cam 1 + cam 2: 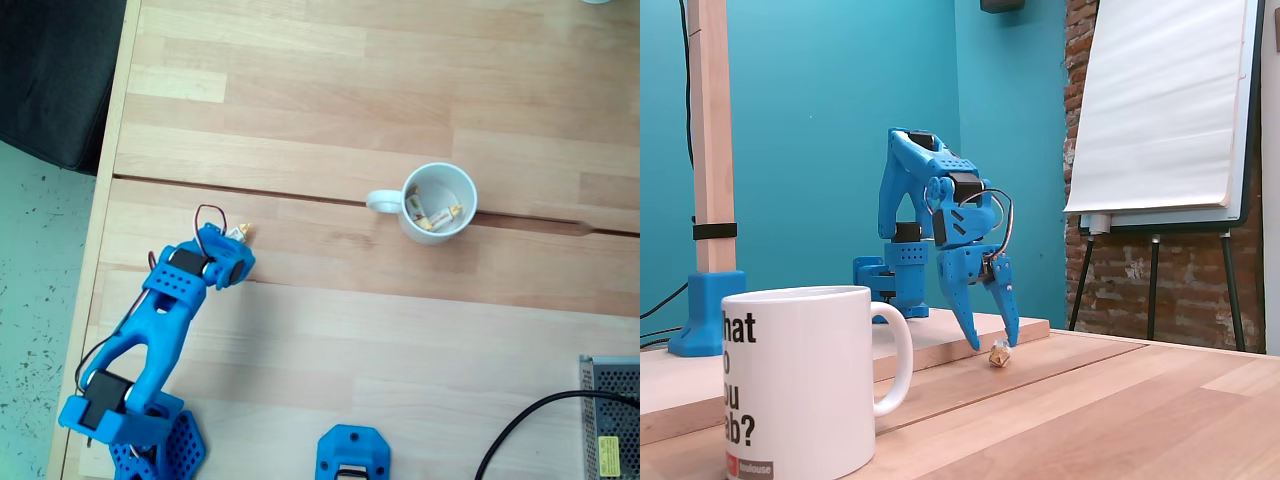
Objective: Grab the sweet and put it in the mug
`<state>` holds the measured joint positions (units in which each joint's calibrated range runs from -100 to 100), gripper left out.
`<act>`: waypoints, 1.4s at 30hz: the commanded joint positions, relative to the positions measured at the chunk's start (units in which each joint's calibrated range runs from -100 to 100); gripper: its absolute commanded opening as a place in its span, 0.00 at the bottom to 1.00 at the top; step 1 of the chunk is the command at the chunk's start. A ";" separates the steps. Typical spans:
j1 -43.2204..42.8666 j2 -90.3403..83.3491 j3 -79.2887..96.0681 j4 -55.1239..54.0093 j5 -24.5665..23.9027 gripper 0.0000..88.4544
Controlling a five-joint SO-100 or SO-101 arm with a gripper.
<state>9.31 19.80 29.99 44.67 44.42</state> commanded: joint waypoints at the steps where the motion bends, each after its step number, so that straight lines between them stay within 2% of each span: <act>1: 0.64 0.51 -1.44 -2.82 -0.39 0.22; 18: 0.64 1.46 -0.73 -4.75 0.29 0.22; 25: 0.72 1.63 -0.46 -4.35 2.88 0.12; 34: 0.72 1.71 -0.46 -4.35 3.03 0.00; 42: 0.72 1.28 -0.55 -4.35 3.03 0.00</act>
<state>9.38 21.98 29.99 40.76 47.35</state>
